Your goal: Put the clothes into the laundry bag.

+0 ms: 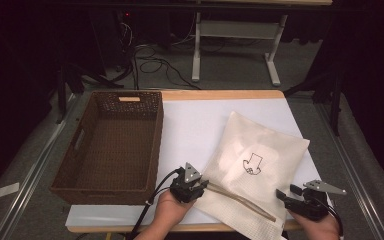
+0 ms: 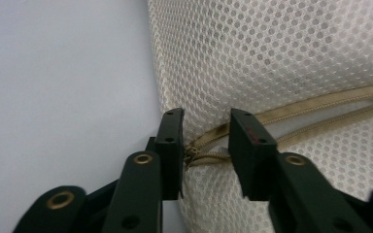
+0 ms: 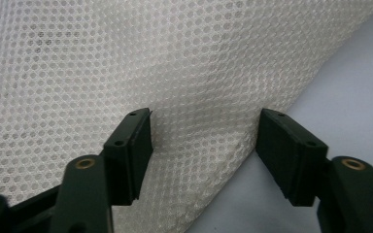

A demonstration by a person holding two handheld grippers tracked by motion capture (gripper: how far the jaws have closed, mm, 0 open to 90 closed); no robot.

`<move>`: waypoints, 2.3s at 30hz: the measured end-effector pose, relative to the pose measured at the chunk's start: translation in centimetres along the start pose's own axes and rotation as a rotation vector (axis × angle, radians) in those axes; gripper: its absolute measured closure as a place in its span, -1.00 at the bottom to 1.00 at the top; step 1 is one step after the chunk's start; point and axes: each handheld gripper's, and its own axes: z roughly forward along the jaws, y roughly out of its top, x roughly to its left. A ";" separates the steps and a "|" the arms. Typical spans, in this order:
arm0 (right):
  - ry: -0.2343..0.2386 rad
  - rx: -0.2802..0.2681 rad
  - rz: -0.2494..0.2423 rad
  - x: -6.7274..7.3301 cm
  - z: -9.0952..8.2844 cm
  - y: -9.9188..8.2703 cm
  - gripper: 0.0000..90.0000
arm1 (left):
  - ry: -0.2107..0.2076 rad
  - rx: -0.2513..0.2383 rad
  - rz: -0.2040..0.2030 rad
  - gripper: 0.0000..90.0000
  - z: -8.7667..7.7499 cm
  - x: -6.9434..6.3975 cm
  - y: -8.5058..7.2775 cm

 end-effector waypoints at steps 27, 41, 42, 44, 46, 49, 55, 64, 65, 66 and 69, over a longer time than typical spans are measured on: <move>-0.007 -0.007 -0.133 -0.5 2.6 2.9 0.94 | 0.034 -0.029 0.027 0.94 -1.6 -2.0 -1.7; -0.018 -0.020 -0.188 -1.2 5.5 6.2 0.95 | 0.030 -0.044 0.017 0.87 -2.3 -2.6 -2.4; -0.021 -0.021 -0.181 -1.3 5.6 6.3 0.95 | 0.025 -0.039 0.023 0.87 -2.3 -2.8 -2.5; -0.024 -0.027 -0.185 -1.7 5.8 6.7 0.95 | 0.013 -0.037 0.033 0.85 -2.2 -3.2 -2.5; -0.032 -0.025 -0.192 -2.1 6.0 6.9 0.94 | 0.005 -0.038 0.042 0.82 -2.1 -3.5 -2.5; -0.051 -0.027 -0.190 -2.5 6.2 7.2 0.94 | -0.002 -0.039 0.051 0.74 -2.1 -3.9 -2.5; -0.063 -0.017 -0.196 -3.0 6.6 7.3 0.94 | 0.016 -0.063 0.037 0.57 -2.5 -3.8 -2.3; -0.073 -0.050 -0.191 -2.8 5.5 6.8 0.66 | 0.062 -0.078 0.036 0.22 -2.8 -3.1 -2.3; -0.070 -0.058 -0.193 -2.7 5.3 6.7 0.58 | 0.070 -0.080 0.039 0.19 -2.9 -3.0 -2.2; -0.066 -0.071 -0.199 -2.6 4.8 6.7 0.53 | 0.074 -0.089 0.036 0.14 -3.0 -3.0 -2.2; -0.033 -0.118 -0.187 -1.8 3.5 6.4 0.37 | 0.089 -0.112 0.028 0.03 -3.6 -2.6 -1.9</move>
